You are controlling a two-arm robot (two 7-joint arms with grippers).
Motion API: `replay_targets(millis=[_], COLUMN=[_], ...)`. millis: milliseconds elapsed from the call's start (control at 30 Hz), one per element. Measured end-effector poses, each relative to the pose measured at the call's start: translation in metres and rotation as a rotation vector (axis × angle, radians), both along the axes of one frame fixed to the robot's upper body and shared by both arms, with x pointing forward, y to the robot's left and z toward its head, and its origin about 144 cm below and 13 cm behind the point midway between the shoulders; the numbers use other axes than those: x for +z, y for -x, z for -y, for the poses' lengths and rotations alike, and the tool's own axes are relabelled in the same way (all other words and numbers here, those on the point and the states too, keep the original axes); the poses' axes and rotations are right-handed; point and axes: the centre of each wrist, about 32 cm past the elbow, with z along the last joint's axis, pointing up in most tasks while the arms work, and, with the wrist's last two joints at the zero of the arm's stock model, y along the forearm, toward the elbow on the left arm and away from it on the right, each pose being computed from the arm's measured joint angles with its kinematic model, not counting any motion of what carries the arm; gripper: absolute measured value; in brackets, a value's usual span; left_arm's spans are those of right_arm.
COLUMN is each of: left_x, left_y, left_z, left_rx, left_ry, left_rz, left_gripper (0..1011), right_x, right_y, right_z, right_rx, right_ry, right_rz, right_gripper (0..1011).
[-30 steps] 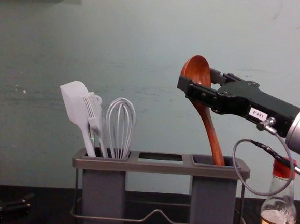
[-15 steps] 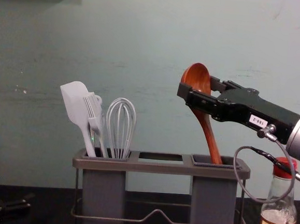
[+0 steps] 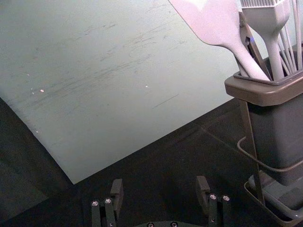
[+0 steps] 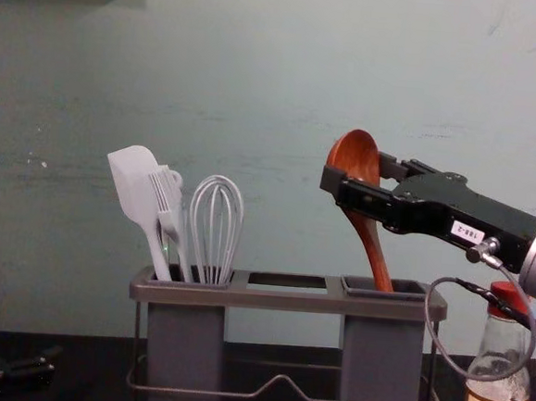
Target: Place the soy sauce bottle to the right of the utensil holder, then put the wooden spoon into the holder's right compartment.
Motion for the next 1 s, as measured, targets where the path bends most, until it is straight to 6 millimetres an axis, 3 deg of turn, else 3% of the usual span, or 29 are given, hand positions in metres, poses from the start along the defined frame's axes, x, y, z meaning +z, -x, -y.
replay_targets(millis=[1000], left_x=[0.0], left_y=[0.0], left_z=[0.0], left_rx=[0.0], left_ry=[0.0], left_rz=[0.0], left_gripper=[1005], right_x=[-0.0071], right_y=[0.0071], right_z=[0.0045], right_rx=[0.009], right_ry=[0.039], right_rz=[-0.06], right_gripper=[837])
